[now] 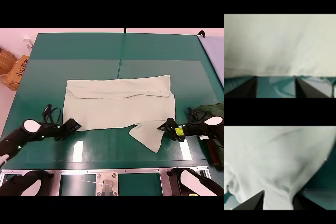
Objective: Fold the shirts.
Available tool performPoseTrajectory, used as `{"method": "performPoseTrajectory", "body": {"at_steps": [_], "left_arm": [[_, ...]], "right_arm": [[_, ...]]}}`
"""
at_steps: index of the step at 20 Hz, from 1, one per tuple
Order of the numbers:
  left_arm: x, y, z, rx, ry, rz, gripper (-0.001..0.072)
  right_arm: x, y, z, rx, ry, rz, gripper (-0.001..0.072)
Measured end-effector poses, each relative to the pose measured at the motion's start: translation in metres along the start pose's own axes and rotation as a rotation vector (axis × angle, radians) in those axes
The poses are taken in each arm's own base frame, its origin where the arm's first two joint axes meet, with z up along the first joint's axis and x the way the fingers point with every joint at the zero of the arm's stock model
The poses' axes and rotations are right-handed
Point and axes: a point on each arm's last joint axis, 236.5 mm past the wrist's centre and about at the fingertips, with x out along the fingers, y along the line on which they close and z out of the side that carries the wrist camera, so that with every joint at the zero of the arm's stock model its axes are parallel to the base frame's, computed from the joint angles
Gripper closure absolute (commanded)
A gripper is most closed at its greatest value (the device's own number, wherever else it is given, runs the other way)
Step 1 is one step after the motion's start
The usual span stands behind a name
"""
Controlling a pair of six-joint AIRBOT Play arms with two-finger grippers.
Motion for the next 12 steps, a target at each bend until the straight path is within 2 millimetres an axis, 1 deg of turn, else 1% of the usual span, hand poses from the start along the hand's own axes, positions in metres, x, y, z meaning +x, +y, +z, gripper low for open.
{"method": "performPoseTrajectory", "body": {"at_steps": [1,2,3,4,5,6,7,8,9,10,12], "left_arm": [[0.001,-0.004,0.006,-0.011,-0.037,-0.011,0.0298],[0.002,-0.005,0.009,-0.016,-0.057,-0.015,0.0443],[0.002,-0.008,0.017,-0.021,-0.093,-0.023,0.0476],[0.002,-0.009,0.023,-0.025,-0.12,-0.028,0.0487],[0.002,-0.01,0.027,-0.035,-0.143,-0.033,0.0688],[0.001,-0.012,0.033,-0.037,-0.168,-0.038,0.0682],[0.0,-0.012,0.036,-0.033,-0.181,-0.039,0.0683],[0.0,-0.013,0.036,-0.031,-0.186,-0.04,0.0683],[0.0,-0.013,0.036,-0.022,-0.186,-0.04,0.0683],[0.001,-0.013,0.035,-0.012,-0.18,-0.038,0.0683],[0.002,-0.012,0.027,0.008,-0.15,-0.034,0.0683]], "right_arm": [[0.002,0.003,0.002,0.0,-0.013,0.012,0.0244],[0.003,0.006,0.004,0.002,-0.025,0.024,0.0244],[0.004,0.009,0.006,0.005,-0.038,0.033,0.0244],[0.004,0.01,0.008,0.007,-0.046,0.038,0.0245],[0.005,0.011,0.009,0.007,-0.053,0.042,0.0259],[0.005,0.012,0.012,0.008,-0.064,0.046,0.0379],[0.005,0.01,0.013,0.0,-0.071,0.039,0.0454],[0.006,0.008,0.014,-0.014,-0.074,0.029,0.0458],[0.006,0.008,0.014,-0.024,-0.074,0.025,0.0532],[0.006,0.006,0.013,-0.038,-0.072,0.017,0.0683],[0.006,0.003,0.01,-0.057,-0.06,0.006,0.0692]]}}
